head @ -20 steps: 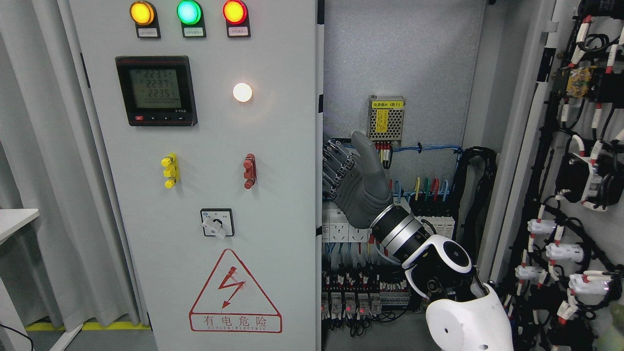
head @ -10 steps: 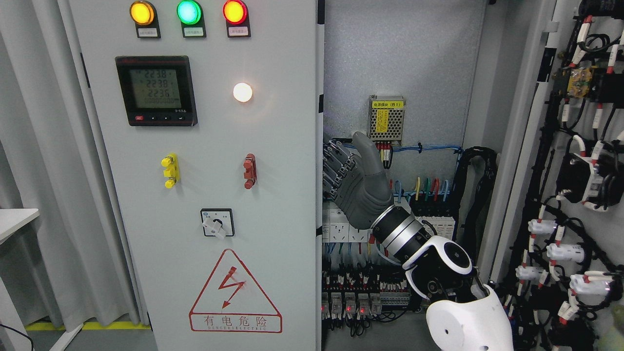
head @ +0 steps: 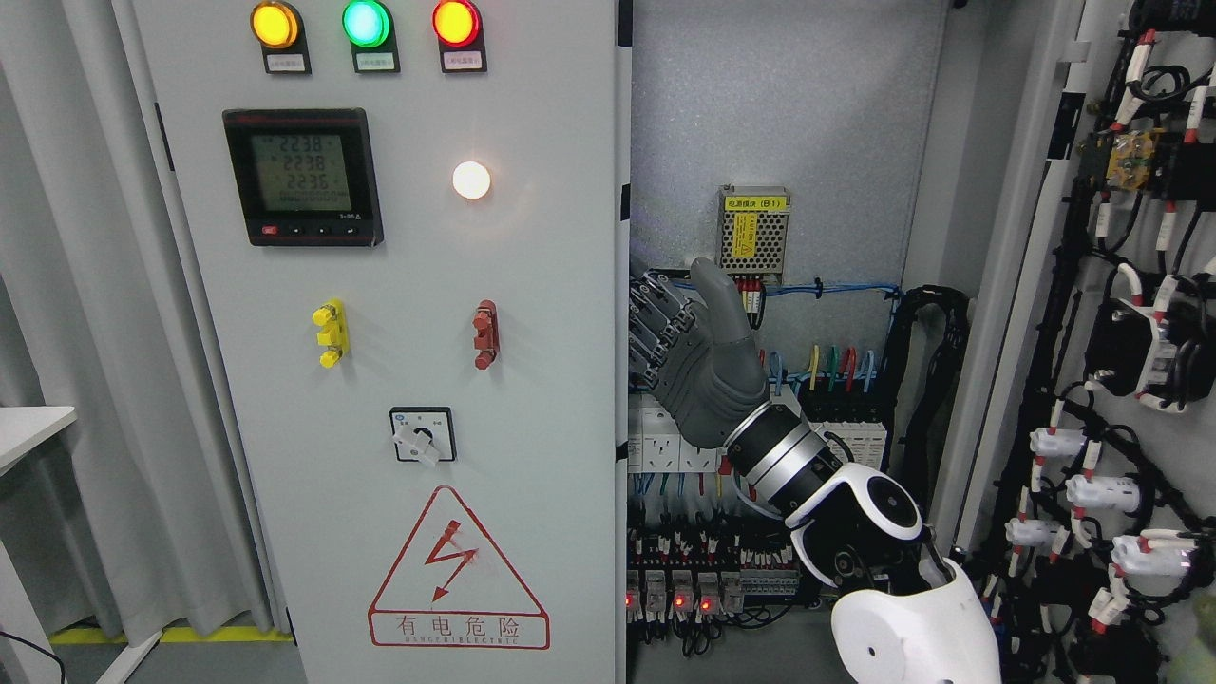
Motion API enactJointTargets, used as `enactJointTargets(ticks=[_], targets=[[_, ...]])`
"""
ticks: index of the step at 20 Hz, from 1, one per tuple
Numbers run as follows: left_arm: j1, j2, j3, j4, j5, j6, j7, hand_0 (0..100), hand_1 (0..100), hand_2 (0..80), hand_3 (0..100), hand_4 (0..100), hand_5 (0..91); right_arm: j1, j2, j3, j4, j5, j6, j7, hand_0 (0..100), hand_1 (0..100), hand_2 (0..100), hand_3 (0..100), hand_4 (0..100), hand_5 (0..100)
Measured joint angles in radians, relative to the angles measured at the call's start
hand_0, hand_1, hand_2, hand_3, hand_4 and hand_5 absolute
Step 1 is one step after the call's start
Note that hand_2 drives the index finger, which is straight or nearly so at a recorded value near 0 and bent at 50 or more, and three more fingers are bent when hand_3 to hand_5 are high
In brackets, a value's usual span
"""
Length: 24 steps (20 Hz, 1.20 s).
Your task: Open door with both hands
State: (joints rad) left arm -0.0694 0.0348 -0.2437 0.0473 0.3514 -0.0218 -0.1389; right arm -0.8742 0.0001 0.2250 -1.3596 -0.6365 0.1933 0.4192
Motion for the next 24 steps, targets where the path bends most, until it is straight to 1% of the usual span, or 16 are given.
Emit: enactJointTargets(ticks=[4,6,16,22,24], targets=[[0.0,0.001,0.0,0.0,0.0,0.0,0.0,29,0,2.8,3,3,0.0,0.005,0.0,0.001,-0.007,0.0,-0.001,0.003,22,0,0,0,0,0],[0.0,0.001,0.0,0.0,0.0,0.0,0.0,29,0,2.8,3,3,0.0,0.006,0.0,0.003,-0.01,0.0,0.002,0.044,22,0,0,0,0,0],[0.0,-0.02,0.0,0.0,0.0,0.0,0.003,29,0,2.8,3,3,0.0,0.012,0.0,0.005,-0.023,0.001,0.002,0.049,22,0,0,0,0,0],[0.0,-0.026,0.0,0.0,0.0,0.0,0.0,29,0,2.8,3,3,0.0,0.038,0.0,0.023,-0.057,0.001,0.002,0.043,22,0,0,0,0,0],[0.0,-0.027,0.0,0.0,0.0,0.0,0.0,29,0,2.8,3,3,0.0,0.05,0.0,0.033,-0.075,0.002,-0.015,0.042,22,0,0,0,0,0]])
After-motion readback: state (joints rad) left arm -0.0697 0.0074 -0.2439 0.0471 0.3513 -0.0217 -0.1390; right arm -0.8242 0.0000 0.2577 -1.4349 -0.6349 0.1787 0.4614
